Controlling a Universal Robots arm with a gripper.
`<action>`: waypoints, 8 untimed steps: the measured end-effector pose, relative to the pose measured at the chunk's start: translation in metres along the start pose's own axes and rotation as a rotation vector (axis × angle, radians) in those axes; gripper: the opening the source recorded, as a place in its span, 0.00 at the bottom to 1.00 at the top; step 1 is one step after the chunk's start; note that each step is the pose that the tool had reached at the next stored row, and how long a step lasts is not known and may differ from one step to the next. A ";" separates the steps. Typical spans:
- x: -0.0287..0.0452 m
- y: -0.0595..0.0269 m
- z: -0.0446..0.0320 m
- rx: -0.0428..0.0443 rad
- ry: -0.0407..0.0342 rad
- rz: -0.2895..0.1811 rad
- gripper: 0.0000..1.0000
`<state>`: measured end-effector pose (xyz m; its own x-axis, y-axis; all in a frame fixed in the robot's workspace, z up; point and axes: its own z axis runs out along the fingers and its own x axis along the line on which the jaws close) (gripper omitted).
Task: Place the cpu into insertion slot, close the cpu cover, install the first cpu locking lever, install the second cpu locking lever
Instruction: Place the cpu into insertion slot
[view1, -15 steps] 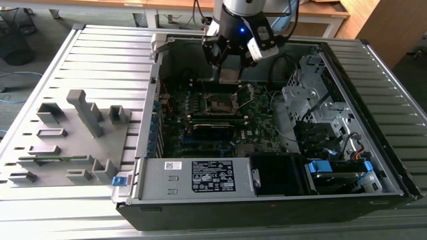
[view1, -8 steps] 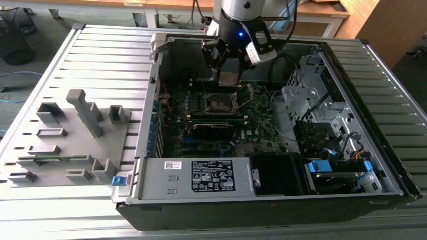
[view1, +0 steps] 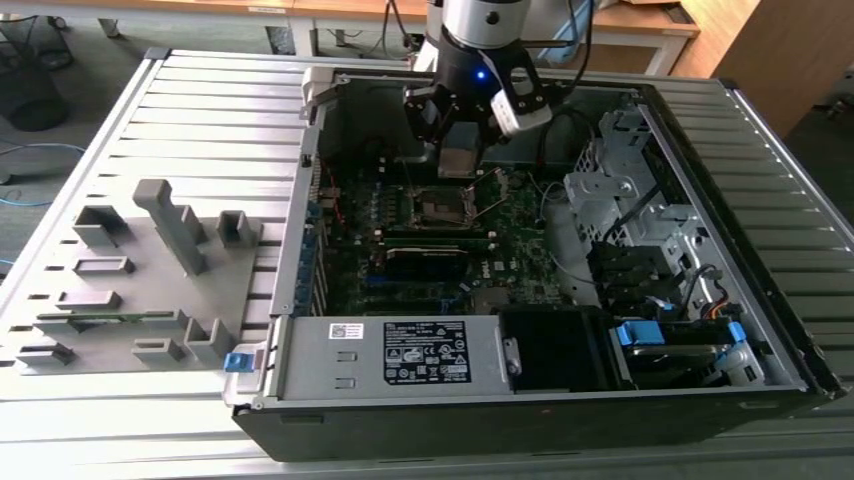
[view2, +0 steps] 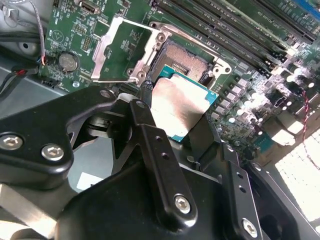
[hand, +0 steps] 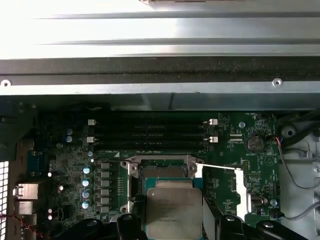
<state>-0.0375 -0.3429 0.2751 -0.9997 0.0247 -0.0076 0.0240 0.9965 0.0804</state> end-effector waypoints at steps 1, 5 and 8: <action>0.0000 0.0000 0.0005 0.0035 -0.0003 0.000 0.54; 0.0000 -0.0002 0.0023 0.0141 -0.0029 0.016 0.54; 0.0000 -0.0003 0.0031 0.0153 -0.0058 0.056 0.54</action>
<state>-0.0375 -0.3429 0.2720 -0.9967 0.0812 -0.0092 0.0804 0.9946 0.0656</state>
